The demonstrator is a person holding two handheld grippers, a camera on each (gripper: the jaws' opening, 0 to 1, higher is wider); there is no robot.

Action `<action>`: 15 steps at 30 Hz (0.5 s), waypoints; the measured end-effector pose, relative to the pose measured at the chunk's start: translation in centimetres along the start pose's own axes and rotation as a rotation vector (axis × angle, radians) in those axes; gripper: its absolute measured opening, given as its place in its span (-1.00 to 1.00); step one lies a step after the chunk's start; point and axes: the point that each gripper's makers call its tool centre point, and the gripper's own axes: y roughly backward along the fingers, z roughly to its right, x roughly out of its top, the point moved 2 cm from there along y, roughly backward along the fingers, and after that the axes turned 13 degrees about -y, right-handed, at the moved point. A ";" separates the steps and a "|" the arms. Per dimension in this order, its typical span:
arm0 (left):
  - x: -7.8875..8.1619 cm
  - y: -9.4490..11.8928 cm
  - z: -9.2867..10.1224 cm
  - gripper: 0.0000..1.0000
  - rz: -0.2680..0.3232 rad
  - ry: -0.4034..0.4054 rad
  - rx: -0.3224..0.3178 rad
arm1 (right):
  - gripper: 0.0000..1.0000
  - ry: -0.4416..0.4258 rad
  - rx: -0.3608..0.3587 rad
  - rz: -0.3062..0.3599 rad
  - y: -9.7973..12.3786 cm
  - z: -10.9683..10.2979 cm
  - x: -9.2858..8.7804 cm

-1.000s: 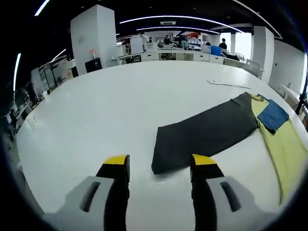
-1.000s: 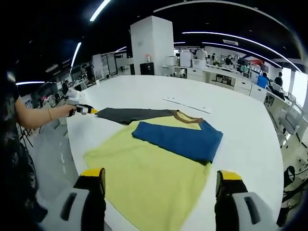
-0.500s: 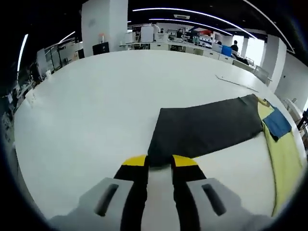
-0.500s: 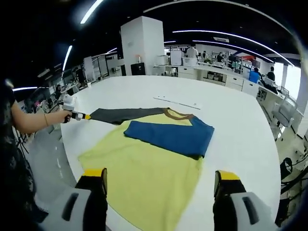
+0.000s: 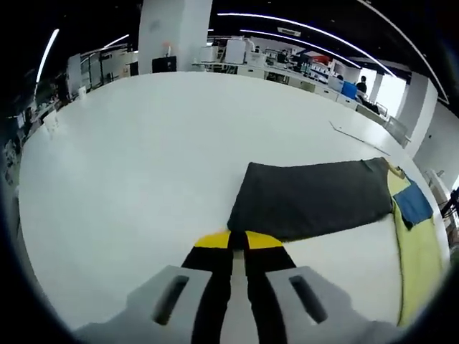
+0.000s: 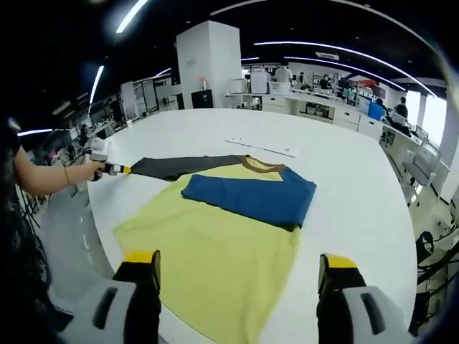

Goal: Fold the garment on the visible template until the final outline fits inside the template.

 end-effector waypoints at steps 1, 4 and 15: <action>0.2 0.1 0.3 -0.97 0.004 -0.004 -0.003 | 0.82 0.000 -0.001 0.002 0.0 0.0 0.0; 0.7 0.4 0.7 -0.97 0.010 -0.041 -0.009 | 0.83 0.001 -0.002 0.003 0.1 0.0 0.0; 4.1 1.7 2.3 -0.98 0.086 -0.181 -0.034 | 0.84 0.015 -0.006 0.006 0.2 -0.1 0.0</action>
